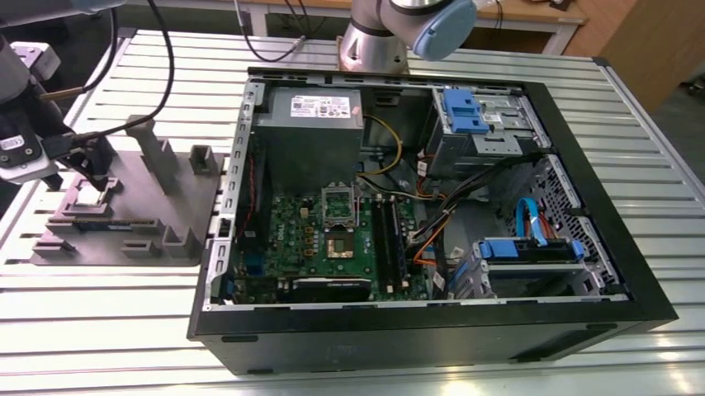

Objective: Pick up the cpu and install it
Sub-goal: 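Pick up the cpu and move it towards the insertion slot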

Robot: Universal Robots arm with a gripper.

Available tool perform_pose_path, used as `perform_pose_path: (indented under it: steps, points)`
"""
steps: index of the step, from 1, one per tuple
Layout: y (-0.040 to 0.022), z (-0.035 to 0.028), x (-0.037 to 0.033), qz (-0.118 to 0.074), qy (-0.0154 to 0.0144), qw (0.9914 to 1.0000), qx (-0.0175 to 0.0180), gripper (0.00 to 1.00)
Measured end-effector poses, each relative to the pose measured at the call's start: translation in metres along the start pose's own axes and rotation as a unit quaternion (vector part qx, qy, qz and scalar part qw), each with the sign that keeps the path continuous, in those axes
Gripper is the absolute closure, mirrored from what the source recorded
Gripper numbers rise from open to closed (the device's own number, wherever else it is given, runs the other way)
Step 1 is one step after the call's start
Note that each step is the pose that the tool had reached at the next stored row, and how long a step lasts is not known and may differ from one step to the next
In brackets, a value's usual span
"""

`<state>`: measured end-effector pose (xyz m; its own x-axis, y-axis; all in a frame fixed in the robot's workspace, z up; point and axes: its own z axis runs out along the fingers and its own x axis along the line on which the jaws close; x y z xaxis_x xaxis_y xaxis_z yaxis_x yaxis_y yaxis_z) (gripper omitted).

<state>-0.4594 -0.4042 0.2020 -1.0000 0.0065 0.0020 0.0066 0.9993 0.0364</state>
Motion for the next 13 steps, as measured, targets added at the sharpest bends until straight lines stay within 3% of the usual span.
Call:
perform_pose_path:
  steps: [13]
  points:
    - [0.0000, 0.0021, -0.0008, 0.000, -0.0003, 1.00000, 0.0004, 0.35]
